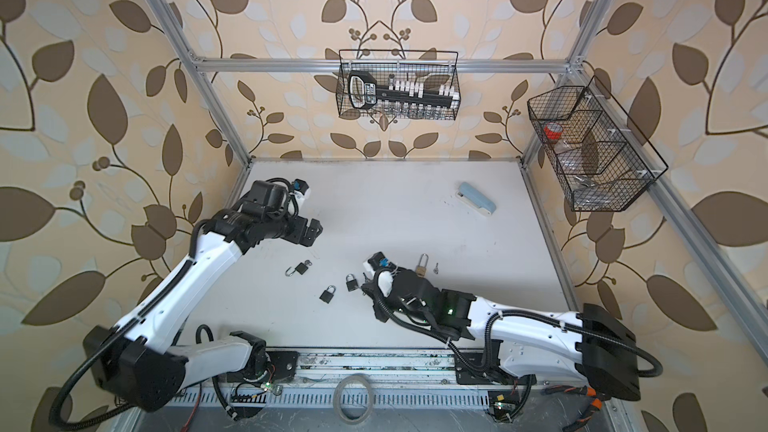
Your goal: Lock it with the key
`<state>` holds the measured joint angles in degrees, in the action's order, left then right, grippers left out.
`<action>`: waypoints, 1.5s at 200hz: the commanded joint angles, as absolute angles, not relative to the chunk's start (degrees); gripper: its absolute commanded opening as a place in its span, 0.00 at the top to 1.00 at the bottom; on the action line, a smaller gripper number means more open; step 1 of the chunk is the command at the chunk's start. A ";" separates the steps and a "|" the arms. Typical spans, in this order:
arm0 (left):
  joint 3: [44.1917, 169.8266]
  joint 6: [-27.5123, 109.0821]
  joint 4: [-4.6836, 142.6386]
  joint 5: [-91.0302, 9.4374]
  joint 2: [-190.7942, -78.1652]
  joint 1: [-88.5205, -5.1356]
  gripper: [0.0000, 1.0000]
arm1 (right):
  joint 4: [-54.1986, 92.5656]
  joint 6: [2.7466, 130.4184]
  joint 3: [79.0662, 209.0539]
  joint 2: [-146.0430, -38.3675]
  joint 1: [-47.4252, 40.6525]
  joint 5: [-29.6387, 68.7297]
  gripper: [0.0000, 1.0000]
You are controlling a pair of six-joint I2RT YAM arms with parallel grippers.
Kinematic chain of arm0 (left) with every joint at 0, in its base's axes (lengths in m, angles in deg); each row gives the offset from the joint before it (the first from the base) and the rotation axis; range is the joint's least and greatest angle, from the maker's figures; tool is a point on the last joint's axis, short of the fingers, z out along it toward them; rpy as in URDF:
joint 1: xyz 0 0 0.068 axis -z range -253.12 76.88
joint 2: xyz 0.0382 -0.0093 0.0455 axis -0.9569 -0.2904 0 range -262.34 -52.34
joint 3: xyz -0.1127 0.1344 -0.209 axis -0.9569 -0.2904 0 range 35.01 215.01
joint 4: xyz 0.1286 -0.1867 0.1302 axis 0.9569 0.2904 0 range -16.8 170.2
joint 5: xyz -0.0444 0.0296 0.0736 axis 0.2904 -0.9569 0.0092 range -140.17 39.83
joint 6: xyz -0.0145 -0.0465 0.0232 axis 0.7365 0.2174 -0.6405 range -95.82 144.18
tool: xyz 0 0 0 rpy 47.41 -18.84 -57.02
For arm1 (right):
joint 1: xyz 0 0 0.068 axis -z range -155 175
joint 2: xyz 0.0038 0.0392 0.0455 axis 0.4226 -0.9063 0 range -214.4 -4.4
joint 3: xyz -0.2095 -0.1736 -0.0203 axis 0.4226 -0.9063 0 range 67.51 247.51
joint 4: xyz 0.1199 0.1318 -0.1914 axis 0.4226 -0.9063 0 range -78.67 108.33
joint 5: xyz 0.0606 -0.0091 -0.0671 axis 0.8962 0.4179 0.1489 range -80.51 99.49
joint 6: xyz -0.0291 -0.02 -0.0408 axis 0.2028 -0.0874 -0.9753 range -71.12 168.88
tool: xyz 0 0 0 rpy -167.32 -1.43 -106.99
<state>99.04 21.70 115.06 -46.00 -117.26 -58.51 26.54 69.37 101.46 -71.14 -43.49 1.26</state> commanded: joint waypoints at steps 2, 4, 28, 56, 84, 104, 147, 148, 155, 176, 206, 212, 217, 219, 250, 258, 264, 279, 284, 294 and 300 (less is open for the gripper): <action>95.32 34.78 108.11 -43.59 -112.46 -64.76 0.01 | 32.29 68.88 104.36 -77.77 -46.61 -3.52 1.00; 95.07 35.27 107.92 -42.92 -112.11 -65.43 0.01 | 32.48 69.09 104.56 -78.40 -46.63 -3.32 1.00; 93.51 37.11 107.90 -39.57 -110.18 -70.01 0.01 | 32.44 70.91 107.47 -86.12 -46.77 -3.13 1.00; 91.81 36.48 107.30 -41.19 -107.74 -70.30 0.01 | 31.50 72.50 110.99 -92.91 -46.68 -4.49 1.00; 89.35 36.91 104.59 -42.18 -104.68 -70.47 0.01 | 29.38 74.29 115.28 -99.51 -46.24 -6.13 1.00; 88.79 36.88 103.99 -42.74 -103.79 -70.48 0.01 | 28.27 75.15 117.57 -102.75 -45.76 -6.76 1.00; 88.42 36.39 103.76 -43.00 -102.94 -70.50 0.01 | 25.39 75.67 121.65 -107.85 -45.32 -7.32 1.00; 88.43 36.35 103.77 -42.94 -102.91 -70.54 0.01 | 25.29 75.68 121.73 -107.94 -45.32 -7.35 1.00; 88.35 36.23 103.77 -42.86 -102.94 -70.57 0.01 | 24.80 75.84 122.24 -108.72 -45.23 -7.46 1.00; 88.25 35.99 103.61 -42.73 -102.80 -70.66 0.01 | 23.78 76.89 123.09 -110.03 -45.14 -8.43 1.00; 87.97 35.97 103.28 -42.81 -102.35 -70.74 0.01 | 22.92 78.15 123.38 -110.63 -45.07 -8.54 1.00; 87.92 36.04 103.31 -42.58 -102.35 -70.82 0.01 | 22.65 78.18 123.24 -110.71 -45.14 -8.84 1.00; 87.97 35.98 103.26 -42.44 -102.38 -70.83 0.01 | 22.56 78.17 123.23 -110.79 -45.10 -8.94 1.00; 87.98 36.03 103.26 -42.46 -102.42 -70.83 0.01 | 22.55 78.16 123.19 -110.87 -45.13 -8.89 1.00; 87.83 35.96 103.17 -42.27 -102.16 -70.90 0.01 | 22.65 77.72 124.21 -111.70 -45.00 -8.88 1.00; 87.72 35.96 103.17 -42.20 -102.13 -70.88 0.01 | 22.64 77.48 124.77 -112.06 -44.96 -8.84 1.00; 87.80 36.00 103.17 -42.20 -102.11 -70.91 0.01 | 22.60 77.32 125.21 -112.48 -44.90 -8.79 1.00; 87.74 35.97 103.22 -42.17 -102.15 -70.90 0.01 | 22.56 76.92 126.29 -113.32 -44.70 -8.53 1.00; 87.73 35.96 103.17 -42.17 -102.16 -70.92 0.01 | 22.55 76.92 126.63 -113.66 -44.59 -8.51 1.00; 87.68 35.88 103.18 -42.18 -102.14 -70.97 0.01 | 22.31 76.88 127.28 -114.10 -44.53 -8.74 1.00; 87.73 35.90 103.17 -42.17 -102.18 -71.01 0.01 | 22.20 76.76 127.60 -114.18 -44.49 -9.03 1.00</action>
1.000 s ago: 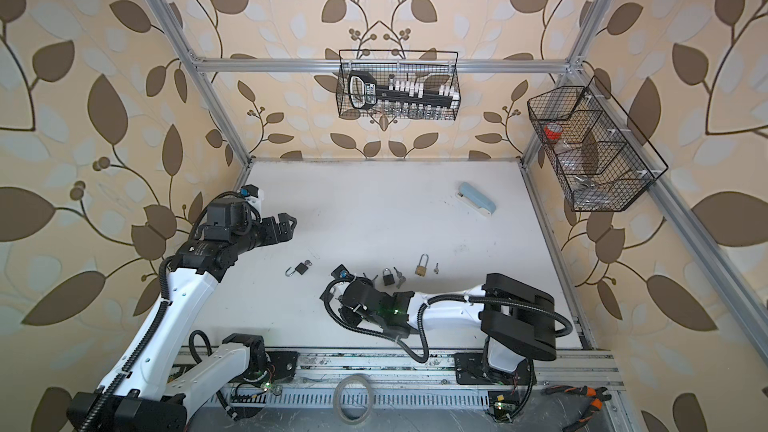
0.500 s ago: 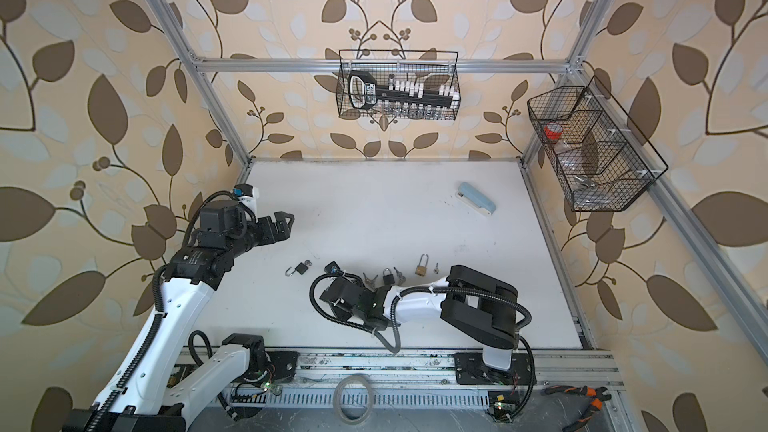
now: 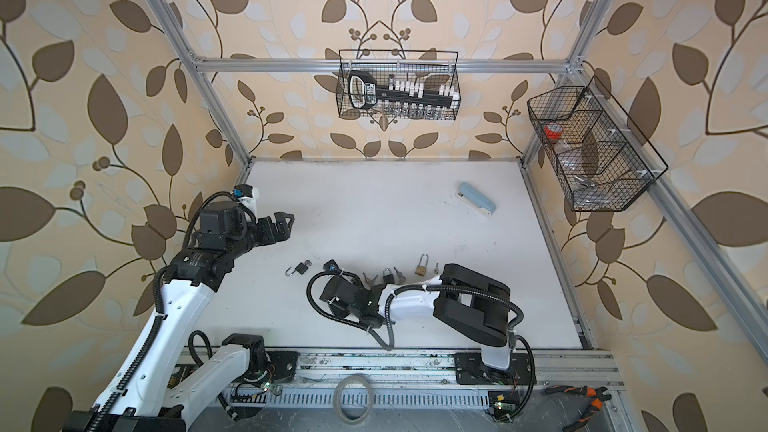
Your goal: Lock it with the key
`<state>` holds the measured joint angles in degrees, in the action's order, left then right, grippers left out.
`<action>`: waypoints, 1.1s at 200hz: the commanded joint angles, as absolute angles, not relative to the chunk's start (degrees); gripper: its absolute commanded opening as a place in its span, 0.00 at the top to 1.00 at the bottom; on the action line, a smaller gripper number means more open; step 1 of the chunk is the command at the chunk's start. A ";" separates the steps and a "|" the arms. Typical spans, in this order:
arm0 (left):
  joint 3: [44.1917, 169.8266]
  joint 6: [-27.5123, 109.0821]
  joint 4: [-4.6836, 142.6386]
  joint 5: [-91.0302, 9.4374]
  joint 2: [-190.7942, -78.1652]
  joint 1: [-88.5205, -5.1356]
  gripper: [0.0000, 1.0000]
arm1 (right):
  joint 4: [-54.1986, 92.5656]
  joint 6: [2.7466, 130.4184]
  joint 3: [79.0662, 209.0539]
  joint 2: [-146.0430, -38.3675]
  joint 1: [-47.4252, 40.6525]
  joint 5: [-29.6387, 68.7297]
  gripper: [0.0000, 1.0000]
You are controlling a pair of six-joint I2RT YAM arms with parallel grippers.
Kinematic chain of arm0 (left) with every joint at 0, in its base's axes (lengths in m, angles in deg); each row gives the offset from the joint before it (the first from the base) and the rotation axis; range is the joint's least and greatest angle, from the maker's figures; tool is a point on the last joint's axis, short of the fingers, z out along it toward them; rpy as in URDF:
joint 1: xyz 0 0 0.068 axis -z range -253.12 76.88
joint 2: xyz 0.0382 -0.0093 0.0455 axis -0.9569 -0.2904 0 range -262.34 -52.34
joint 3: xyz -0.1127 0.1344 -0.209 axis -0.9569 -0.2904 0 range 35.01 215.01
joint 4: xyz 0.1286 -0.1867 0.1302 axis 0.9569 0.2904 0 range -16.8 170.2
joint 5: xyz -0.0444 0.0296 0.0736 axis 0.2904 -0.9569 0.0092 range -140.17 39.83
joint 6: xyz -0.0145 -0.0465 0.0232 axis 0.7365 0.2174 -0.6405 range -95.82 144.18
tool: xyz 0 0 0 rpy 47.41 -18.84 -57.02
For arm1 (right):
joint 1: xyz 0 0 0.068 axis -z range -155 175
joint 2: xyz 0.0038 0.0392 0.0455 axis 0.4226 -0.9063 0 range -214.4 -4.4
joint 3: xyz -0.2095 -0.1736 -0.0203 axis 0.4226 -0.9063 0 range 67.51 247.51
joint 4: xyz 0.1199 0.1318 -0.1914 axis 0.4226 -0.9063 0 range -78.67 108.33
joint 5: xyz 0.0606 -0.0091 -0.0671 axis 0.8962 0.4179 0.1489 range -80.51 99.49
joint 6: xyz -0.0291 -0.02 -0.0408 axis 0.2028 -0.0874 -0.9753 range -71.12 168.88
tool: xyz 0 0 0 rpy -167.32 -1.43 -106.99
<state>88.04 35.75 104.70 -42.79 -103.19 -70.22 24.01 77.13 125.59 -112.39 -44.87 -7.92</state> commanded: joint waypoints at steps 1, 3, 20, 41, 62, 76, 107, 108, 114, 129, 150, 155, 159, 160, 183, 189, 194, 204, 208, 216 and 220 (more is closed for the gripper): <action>87.69 35.89 103.17 -42.17 -102.22 -71.01 0.01 | 22.20 76.75 127.61 -114.22 -44.46 -9.13 1.00; 87.71 35.87 103.17 -42.17 -102.29 -71.01 0.01 | 22.13 76.75 127.69 -114.28 -44.51 -9.20 1.00; 87.71 36.14 103.10 -41.56 -102.47 -71.07 0.01 | 22.02 76.74 128.03 -114.35 -44.42 -9.62 1.00; 87.65 36.34 103.27 -42.18 -102.49 -71.09 0.01 | 22.09 77.41 128.17 -114.11 -44.35 -10.82 1.00; 87.95 37.48 103.74 -45.00 -102.40 -71.06 0.01 | 23.05 78.57 128.25 -114.48 -44.34 -11.94 1.00; 87.73 37.78 103.72 -45.71 -102.35 -71.09 0.01 | 23.34 78.85 128.74 -115.17 -44.30 -12.32 1.00; 87.98 38.57 104.44 -46.12 -103.20 -71.05 0.01 | 23.64 78.99 129.47 -115.94 -43.61 -12.41 1.00; 87.95 38.63 104.42 -46.21 -103.26 -71.07 0.01 | 23.67 79.01 129.56 -115.98 -43.58 -12.36 1.00; 88.07 39.29 104.58 -46.37 -103.51 -71.09 0.01 | 23.87 79.03 129.62 -115.86 -43.35 -11.94 1.00; 88.64 41.93 105.14 -46.95 -103.61 -71.09 0.01 | 24.64 78.74 129.42 -114.91 -43.01 -11.25 0.97; 89.07 45.05 106.56 -47.67 -103.33 -71.09 0.01 | 25.16 77.14 129.15 -112.43 -43.03 -10.73 0.85; 88.98 45.90 106.95 -48.14 -103.00 -71.04 0.01 | 25.23 76.62 129.09 -111.71 -42.99 -10.26 0.83; 88.74 46.59 107.30 -48.61 -102.85 -71.09 0.01 | 25.38 76.23 128.92 -111.02 -42.96 -9.75 0.81; 88.68 46.76 107.39 -48.73 -102.86 -71.09 0.01 | 25.46 76.18 128.93 -110.80 -42.95 -9.62 0.81; 87.27 49.70 110.49 -51.88 -102.43 -71.07 0.01 | 27.77 74.24 126.55 -106.16 -42.94 -7.16 0.72; 86.92 49.94 111.31 -52.41 -102.59 -71.08 0.01 | 28.86 74.05 125.40 -104.76 -42.99 -7.04 0.71; 86.80 50.19 112.13 -52.97 -102.69 -71.07 0.01 | 29.61 73.95 124.33 -103.26 -42.99 -7.15 0.71; 86.72 51.31 114.05 -53.79 -103.49 -71.01 0.01 | 31.33 73.47 121.90 -100.04 -42.93 -7.81 0.71; 86.56 51.94 114.72 -53.99 -103.93 -71.03 0.01 | 32.13 73.24 120.93 -98.78 -42.99 -8.30 0.70; 86.24 53.09 115.62 -53.32 -104.93 -71.04 0.01 | 33.32 72.25 119.05 -96.25 -42.94 -9.19 0.70; 85.94 53.53 115.73 -52.55 -105.52 -71.01 0.01 | 33.84 71.73 118.11 -94.89 -42.92 -9.68 0.70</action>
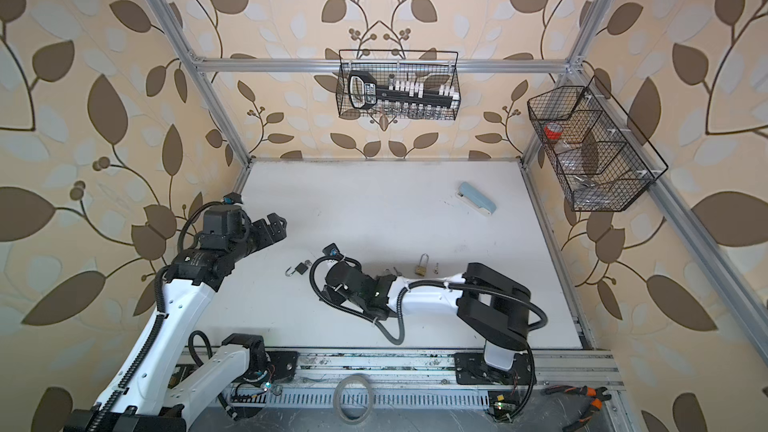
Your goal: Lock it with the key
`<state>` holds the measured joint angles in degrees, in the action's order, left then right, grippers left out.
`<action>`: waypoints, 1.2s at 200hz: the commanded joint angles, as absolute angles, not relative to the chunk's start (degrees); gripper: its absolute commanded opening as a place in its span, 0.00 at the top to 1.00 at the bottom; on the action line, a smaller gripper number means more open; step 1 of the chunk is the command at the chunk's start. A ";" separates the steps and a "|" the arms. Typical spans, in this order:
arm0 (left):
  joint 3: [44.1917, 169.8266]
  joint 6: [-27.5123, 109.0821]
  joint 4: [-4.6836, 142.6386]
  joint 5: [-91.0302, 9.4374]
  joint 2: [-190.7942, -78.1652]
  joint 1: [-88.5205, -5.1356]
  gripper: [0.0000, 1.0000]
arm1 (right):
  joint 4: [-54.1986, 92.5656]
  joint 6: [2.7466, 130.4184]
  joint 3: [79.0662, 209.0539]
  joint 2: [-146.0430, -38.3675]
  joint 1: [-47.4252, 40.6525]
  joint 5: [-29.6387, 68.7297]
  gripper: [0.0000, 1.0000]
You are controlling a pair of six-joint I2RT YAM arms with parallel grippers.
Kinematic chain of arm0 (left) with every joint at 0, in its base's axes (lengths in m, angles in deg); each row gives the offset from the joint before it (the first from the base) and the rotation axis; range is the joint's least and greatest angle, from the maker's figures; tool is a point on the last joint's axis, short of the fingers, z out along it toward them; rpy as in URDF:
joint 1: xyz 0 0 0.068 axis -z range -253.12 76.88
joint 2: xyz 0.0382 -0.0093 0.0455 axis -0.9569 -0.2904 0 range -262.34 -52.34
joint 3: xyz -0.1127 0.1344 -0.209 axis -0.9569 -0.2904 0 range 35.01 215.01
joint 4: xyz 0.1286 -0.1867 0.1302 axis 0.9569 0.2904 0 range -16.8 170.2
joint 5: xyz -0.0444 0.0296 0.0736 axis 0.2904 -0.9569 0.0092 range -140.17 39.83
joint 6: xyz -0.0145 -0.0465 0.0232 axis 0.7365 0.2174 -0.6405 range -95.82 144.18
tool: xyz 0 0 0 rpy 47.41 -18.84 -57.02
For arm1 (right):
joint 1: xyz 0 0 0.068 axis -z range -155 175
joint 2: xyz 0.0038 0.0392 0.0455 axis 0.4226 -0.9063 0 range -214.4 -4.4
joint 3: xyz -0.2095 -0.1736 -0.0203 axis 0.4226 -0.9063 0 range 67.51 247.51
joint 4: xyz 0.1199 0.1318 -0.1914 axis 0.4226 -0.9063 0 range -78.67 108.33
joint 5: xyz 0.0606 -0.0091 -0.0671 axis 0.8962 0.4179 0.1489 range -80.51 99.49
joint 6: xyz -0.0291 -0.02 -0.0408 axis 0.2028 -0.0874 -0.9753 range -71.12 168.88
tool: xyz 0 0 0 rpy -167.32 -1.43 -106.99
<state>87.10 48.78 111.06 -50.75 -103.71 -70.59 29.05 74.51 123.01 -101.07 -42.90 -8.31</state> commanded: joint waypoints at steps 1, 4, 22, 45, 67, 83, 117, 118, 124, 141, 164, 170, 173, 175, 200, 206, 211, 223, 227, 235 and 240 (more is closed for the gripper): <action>85.92 53.71 115.73 -52.28 -105.65 -71.01 0.01 | 33.95 71.56 117.90 -94.56 -42.93 -9.85 0.70; 85.53 54.04 115.69 -51.52 -106.06 -71.01 0.02 | 34.26 71.21 117.28 -93.59 -42.81 -10.18 0.70; 82.98 56.39 114.23 -46.17 -108.88 -70.92 0.09 | 34.36 69.66 114.24 -87.98 -42.08 -11.60 0.70; 78.93 59.58 111.47 -43.77 -110.26 -69.49 0.16 | 33.17 69.90 109.98 -80.64 -39.13 -10.79 0.68; 75.40 64.60 111.32 -47.05 -109.59 -67.22 0.19 | 31.67 70.08 106.54 -75.09 -35.73 -10.19 0.68; 73.03 69.93 110.85 -49.80 -109.32 -64.90 0.20 | 30.96 70.48 104.49 -72.46 -33.29 -9.29 0.68; 71.27 78.54 108.08 -52.74 -114.60 -59.92 0.16 | 30.70 71.68 101.75 -69.46 -30.90 -8.00 0.68; 71.29 78.70 107.95 -52.68 -114.80 -59.88 0.16 | 30.71 71.66 101.72 -69.41 -30.86 -8.00 0.68; 71.07 79.28 107.00 -52.51 -115.82 -59.68 0.16 | 30.71 71.78 101.61 -69.32 -30.81 -7.95 0.68; 71.31 79.97 105.27 -52.93 -117.56 -59.67 0.16 | 30.48 72.30 101.35 -69.09 -30.81 -7.63 0.68; 72.23 79.95 104.00 -54.33 -119.22 -59.75 0.13 | 30.38 72.53 101.13 -68.66 -30.81 -7.32 0.68; 72.12 79.90 103.14 -53.82 -119.60 -59.99 0.12 | 30.30 72.52 101.04 -68.58 -30.81 -7.25 0.68; 72.10 79.90 102.57 -53.57 -119.77 -60.13 0.12 | 30.21 72.33 101.01 -68.58 -30.79 -7.21 0.68; 72.01 79.97 102.29 -53.37 -119.93 -60.22 0.11 | 30.16 72.28 101.02 -68.44 -30.81 -7.21 0.68; 71.58 80.94 98.97 -51.24 -122.19 -60.99 0.08 | 29.01 71.41 101.12 -67.80 -30.79 -7.16 0.68; 71.62 81.17 98.46 -50.83 -122.76 -61.08 0.08 | 28.79 71.31 101.10 -67.54 -30.79 -7.22 0.68; 71.59 81.34 98.08 -50.59 -123.30 -61.08 0.08 | 28.67 71.22 101.07 -67.31 -30.81 -7.34 0.68; 71.64 81.72 97.32 -50.26 -124.36 -61.08 0.08 | 28.39 71.21 100.83 -66.81 -30.81 -7.46 0.68; 71.62 81.79 97.14 -50.37 -124.60 -61.08 0.08 | 28.36 71.21 100.71 -66.62 -30.79 -7.51 0.68; 71.57 81.92 96.81 -50.51 -125.16 -61.14 0.08 | 28.35 71.28 100.45 -66.26 -30.72 -7.59 0.68; 71.73 81.96 96.60 -50.60 -125.55 -61.16 0.08 | 28.34 71.32 100.38 -66.09 -30.67 -7.64 0.68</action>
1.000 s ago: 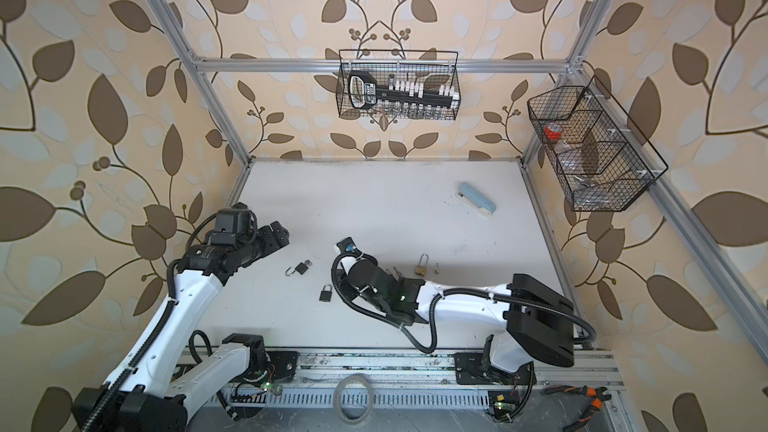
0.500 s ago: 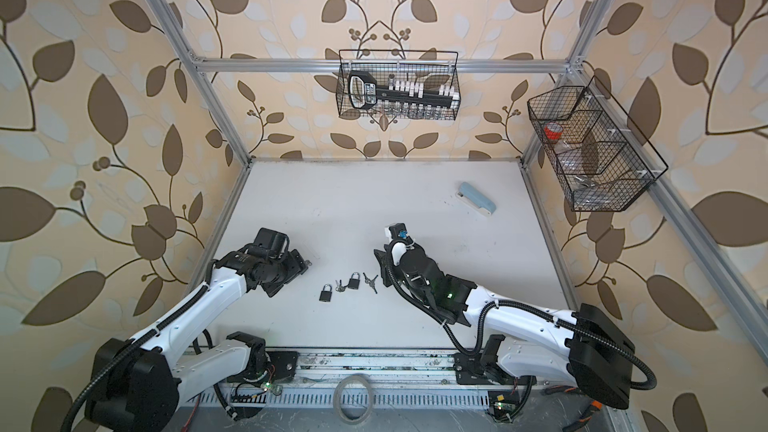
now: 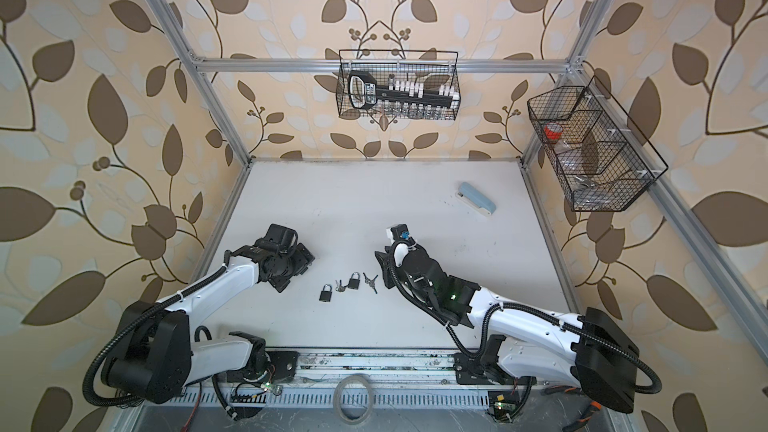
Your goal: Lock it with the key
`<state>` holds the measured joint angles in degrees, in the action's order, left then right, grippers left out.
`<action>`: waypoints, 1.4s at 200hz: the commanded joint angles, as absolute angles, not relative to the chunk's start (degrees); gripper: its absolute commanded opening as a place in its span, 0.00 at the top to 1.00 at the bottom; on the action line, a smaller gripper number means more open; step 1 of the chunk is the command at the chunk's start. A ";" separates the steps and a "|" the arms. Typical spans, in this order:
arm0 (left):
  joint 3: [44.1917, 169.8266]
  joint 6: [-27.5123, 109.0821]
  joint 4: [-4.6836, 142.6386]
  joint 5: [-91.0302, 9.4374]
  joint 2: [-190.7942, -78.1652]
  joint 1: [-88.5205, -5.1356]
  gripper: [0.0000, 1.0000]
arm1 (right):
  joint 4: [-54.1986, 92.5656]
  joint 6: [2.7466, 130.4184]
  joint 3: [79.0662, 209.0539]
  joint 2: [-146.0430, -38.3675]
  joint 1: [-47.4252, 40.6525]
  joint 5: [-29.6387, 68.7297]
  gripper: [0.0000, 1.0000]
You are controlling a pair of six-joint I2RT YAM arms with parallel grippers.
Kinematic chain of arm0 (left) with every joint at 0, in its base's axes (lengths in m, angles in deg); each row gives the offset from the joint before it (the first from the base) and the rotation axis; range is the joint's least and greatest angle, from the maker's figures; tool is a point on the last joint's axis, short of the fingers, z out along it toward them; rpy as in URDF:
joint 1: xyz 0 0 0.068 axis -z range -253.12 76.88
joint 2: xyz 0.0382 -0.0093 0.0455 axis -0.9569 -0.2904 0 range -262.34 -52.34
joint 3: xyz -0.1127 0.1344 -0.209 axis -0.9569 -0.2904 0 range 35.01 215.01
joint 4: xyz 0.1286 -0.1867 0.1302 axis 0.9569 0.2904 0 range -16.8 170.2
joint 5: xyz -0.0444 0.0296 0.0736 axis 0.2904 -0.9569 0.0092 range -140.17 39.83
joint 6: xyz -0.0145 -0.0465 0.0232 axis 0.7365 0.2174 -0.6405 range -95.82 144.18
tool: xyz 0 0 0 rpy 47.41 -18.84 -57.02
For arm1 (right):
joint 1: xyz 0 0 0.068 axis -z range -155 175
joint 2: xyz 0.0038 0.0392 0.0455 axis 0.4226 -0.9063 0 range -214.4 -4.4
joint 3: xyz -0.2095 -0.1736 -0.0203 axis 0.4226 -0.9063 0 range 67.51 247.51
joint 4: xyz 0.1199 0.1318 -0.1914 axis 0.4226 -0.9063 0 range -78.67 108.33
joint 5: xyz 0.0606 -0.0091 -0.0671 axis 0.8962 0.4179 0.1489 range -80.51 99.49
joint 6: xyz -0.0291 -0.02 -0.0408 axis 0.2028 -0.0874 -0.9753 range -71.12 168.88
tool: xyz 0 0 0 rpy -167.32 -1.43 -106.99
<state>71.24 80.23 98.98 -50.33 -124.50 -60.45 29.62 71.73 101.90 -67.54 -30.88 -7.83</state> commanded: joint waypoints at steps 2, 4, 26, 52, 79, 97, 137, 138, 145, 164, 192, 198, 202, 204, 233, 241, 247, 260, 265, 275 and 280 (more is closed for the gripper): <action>71.70 81.93 96.52 -50.63 -125.66 -61.16 0.08 | 28.35 71.30 100.31 -66.10 -30.67 -7.65 0.68; 71.73 81.92 96.36 -50.61 -125.82 -61.21 0.08 | 28.35 71.36 100.30 -65.97 -30.67 -7.65 0.68; 71.93 81.66 95.42 -50.85 -127.27 -61.51 0.08 | 27.87 71.53 100.23 -65.45 -30.73 -7.65 0.68; 72.21 81.09 93.95 -50.76 -128.99 -62.49 0.09 | 27.24 71.26 100.22 -64.89 -30.73 -7.82 0.68; 73.04 80.35 92.66 -50.43 -131.10 -63.27 0.09 | 26.61 71.18 99.96 -63.89 -30.72 -8.21 0.68; 74.01 79.77 92.14 -50.78 -132.32 -63.66 0.09 | 26.15 71.18 99.76 -63.27 -30.71 -8.45 0.68; 76.20 78.14 90.59 -50.02 -137.45 -65.20 0.10 | 25.46 71.33 99.15 -62.01 -30.68 -8.81 0.67; 76.30 78.10 90.60 -50.01 -137.56 -65.25 0.10 | 25.41 71.31 99.15 -62.03 -30.66 -8.84 0.67; 77.09 77.60 90.73 -49.82 -138.50 -65.30 0.11 | 25.21 71.30 99.01 -61.94 -30.70 -9.04 0.68; 78.81 76.87 92.63 -50.39 -139.65 -65.29 0.12 | 24.90 71.41 99.03 -61.88 -30.70 -9.10 0.68; 77.70 76.92 94.74 -53.13 -137.31 -65.30 0.15 | 25.08 71.91 98.73 -61.71 -30.72 -9.12 0.67; 77.53 76.76 95.25 -53.33 -137.01 -65.30 0.18 | 25.14 72.00 98.59 -61.88 -30.70 -9.04 0.67; 77.57 76.67 95.74 -53.55 -136.98 -65.30 0.19 | 25.19 72.06 98.61 -61.88 -30.68 -9.05 0.67; 77.68 76.59 96.10 -53.58 -136.95 -65.30 0.20 | 25.23 72.08 98.55 -61.93 -30.71 -8.96 0.67; 78.30 75.93 102.42 -57.31 -135.41 -62.87 0.23 | 25.44 72.06 98.44 -62.37 -30.71 -8.87 0.67; 77.89 75.96 104.18 -58.91 -133.36 -61.72 0.23 | 25.61 72.13 98.36 -62.46 -30.70 -9.02 0.67; 77.27 76.16 104.97 -59.53 -132.53 -61.21 0.23 | 25.67 72.17 98.28 -62.63 -30.70 -9.02 0.67; 75.47 76.92 105.63 -59.45 -131.04 -60.99 0.23 | 25.90 72.27 98.10 -62.74 -30.70 -8.99 0.67; 74.79 77.15 105.52 -59.33 -130.60 -60.99 0.24 | 26.14 72.35 98.05 -62.76 -30.73 -8.89 0.67; 73.74 77.50 104.96 -58.83 -130.05 -60.99 0.24 | 26.29 72.46 98.05 -63.08 -30.65 -8.66 0.68; 73.20 77.69 104.44 -58.58 -129.87 -60.99 0.25 | 26.29 72.46 98.09 -63.23 -30.72 -8.52 0.68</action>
